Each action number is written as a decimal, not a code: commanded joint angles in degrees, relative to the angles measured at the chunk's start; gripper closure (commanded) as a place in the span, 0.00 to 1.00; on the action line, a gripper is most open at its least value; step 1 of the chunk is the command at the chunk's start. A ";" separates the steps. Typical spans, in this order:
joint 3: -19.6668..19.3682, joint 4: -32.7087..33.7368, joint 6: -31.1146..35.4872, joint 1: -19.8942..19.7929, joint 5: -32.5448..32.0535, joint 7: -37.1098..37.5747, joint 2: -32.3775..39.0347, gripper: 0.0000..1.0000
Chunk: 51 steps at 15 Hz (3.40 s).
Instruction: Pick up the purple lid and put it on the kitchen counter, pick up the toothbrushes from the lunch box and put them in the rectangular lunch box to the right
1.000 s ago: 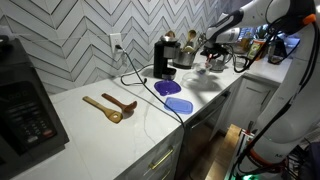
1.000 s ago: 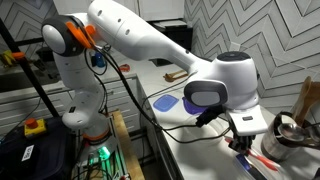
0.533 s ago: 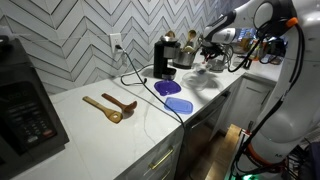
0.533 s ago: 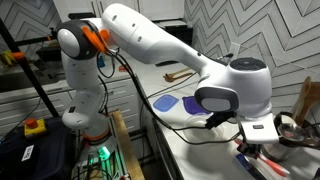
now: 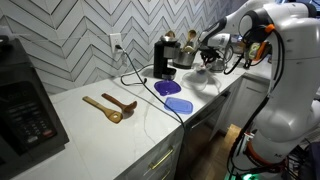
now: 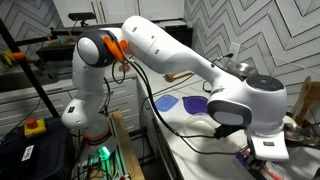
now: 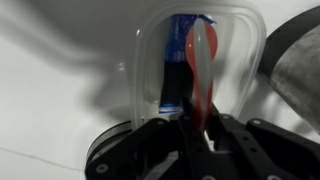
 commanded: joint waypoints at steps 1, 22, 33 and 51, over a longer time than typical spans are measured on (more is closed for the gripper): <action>0.53 3.98 -2.73 -0.90 2.46 0.47 3.11 0.96; -3.19 1.34 -0.95 6.77 -17.12 5.94 2.35 0.30; -4.13 -5.54 -4.74 7.01 -22.03 2.46 -12.42 0.00; 1.58 -15.16 -19.99 -0.87 -32.78 2.98 -35.74 0.00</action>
